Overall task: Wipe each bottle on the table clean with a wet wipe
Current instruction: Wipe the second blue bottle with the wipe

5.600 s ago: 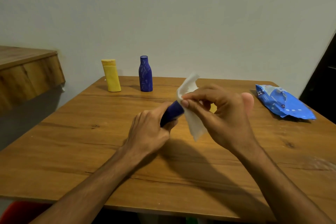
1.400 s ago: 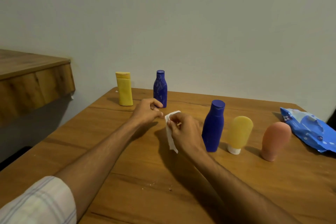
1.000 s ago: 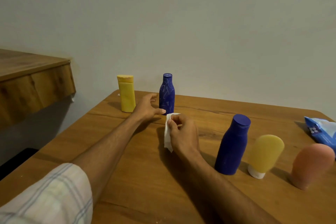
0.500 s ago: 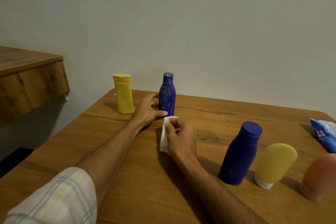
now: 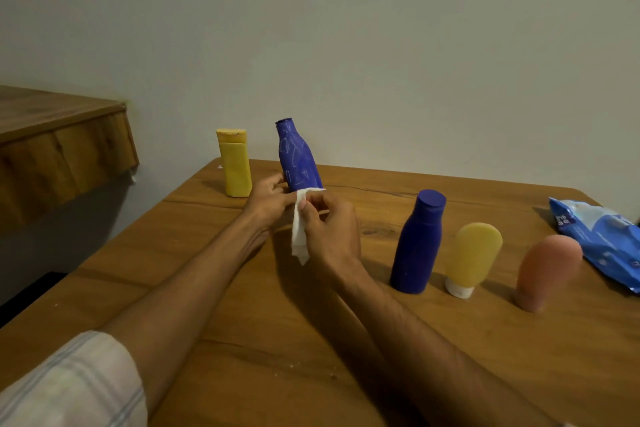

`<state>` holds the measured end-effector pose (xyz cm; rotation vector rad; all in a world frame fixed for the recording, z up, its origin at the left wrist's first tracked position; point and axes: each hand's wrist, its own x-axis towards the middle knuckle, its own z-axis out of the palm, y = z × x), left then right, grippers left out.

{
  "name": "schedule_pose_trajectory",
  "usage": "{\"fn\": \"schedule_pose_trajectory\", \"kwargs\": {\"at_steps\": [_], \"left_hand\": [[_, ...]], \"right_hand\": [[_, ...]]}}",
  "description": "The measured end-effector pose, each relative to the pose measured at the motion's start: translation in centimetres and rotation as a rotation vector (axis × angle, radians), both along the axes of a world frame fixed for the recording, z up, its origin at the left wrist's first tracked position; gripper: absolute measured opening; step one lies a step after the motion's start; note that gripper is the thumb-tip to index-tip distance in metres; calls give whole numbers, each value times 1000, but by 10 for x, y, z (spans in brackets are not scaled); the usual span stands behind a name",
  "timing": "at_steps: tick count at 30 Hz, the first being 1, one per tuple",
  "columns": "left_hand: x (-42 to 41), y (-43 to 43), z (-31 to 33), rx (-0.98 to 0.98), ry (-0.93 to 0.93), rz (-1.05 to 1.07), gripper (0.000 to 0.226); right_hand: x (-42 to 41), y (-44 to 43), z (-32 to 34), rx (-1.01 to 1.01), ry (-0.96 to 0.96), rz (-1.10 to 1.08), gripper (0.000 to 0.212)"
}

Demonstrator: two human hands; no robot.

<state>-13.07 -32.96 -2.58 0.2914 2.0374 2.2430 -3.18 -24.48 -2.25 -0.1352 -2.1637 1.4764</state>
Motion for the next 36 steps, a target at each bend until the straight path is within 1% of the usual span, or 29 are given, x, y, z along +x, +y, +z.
{"fn": "schedule_pose_trajectory", "kwargs": {"at_steps": [3,5,9,10,13,16,18,21,23,26,30,33,36], "left_hand": [[34,-4,15,68,22,-17,28],[58,-7,24,153,30,-62,32],[100,-9,37,417,-25,-183,29],[110,-8,39,472,-43,-210,30],[138,-3,48,594,-88,-256,43],[163,6,54,677,-121,-268,42],[178,13,54,701,-150,-264,37],[196,20,50,743,-224,-299,48],[207,24,47,777,-260,-352,50],[220,29,42,773,-270,-420,45],[226,32,33,704,-229,-463,47],[222,34,24,676,-245,-465,54],[221,36,17,659,-243,-490,62]], "right_hand": [[21,1,8,41,56,32,19],[38,3,14,83,111,44,20],[72,15,28,122,236,14,21],[80,19,31,125,263,3,20],[100,32,40,105,333,-22,18],[119,45,47,62,377,-25,11],[131,54,50,25,393,-28,9],[144,64,51,43,391,-53,11],[150,68,48,99,369,-66,13],[159,72,44,173,374,-73,16],[172,78,40,291,485,-143,16],[177,81,38,402,557,-199,18],[179,81,33,508,573,-165,24]]}}
